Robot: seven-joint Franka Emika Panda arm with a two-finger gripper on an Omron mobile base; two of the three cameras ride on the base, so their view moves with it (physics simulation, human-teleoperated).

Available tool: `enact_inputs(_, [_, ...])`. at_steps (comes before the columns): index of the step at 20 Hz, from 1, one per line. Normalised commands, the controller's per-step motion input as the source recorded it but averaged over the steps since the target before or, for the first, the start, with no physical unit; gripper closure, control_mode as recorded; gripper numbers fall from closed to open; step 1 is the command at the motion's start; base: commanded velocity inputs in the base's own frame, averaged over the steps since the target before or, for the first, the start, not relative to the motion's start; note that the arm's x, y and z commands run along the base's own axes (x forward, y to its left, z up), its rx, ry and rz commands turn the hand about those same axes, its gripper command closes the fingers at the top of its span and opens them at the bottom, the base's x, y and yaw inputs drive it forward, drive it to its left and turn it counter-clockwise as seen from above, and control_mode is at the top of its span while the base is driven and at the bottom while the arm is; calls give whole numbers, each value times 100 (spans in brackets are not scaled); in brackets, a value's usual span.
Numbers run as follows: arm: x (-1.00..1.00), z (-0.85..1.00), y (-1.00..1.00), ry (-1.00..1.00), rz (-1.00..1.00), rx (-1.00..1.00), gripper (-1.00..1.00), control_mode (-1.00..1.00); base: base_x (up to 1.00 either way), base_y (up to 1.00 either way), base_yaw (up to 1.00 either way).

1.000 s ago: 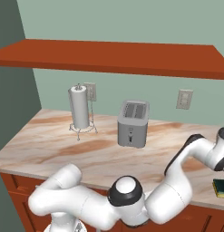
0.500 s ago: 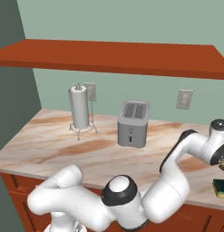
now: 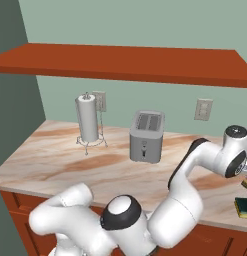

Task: Open the cabinet. Pick the sponge and place it next to the sink. Then close the cabinet.

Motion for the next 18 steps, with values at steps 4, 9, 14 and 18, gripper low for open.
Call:
enact_inputs(4, [-28,18,32,-1,7,0,-100,-100,0,0,0])
enact_inputs(9, [-28,15,35,-1,5,0,-100,-100,0,0,0])
enact_inputs(14, [-27,13,37,-1,0,0,-100,-100,0,0,0])
enact_inputs(18, [-21,14,32,0,0,0,-100,-100,0,0,0])
